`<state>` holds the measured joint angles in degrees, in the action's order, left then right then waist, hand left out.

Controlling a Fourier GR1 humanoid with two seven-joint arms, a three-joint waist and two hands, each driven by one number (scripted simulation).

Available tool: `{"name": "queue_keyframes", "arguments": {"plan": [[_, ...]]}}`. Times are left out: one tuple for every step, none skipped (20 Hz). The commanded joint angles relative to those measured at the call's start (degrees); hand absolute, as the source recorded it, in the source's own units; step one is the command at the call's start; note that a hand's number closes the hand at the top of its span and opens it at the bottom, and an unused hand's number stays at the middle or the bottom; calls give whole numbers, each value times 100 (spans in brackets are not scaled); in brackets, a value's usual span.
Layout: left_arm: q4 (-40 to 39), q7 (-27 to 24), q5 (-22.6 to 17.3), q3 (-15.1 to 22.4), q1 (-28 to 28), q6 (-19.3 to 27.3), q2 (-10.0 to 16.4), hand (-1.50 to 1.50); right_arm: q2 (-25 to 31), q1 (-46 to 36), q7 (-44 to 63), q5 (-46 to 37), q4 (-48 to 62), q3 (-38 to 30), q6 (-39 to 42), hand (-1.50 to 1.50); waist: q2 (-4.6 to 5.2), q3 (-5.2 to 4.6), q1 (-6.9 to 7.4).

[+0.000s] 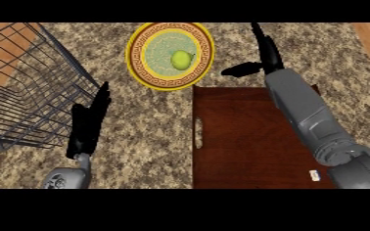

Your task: Pick the pear from the tray and place it in the plate

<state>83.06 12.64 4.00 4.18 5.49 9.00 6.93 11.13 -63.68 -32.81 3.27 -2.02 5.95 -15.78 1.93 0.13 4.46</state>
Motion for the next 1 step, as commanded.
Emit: {"name": "queue_keyframes", "arguments": {"plan": [[46,128,66,115,124,55,-128,0,-74,12,101,-95,58,61,-288,-150,2,2,17]]}}
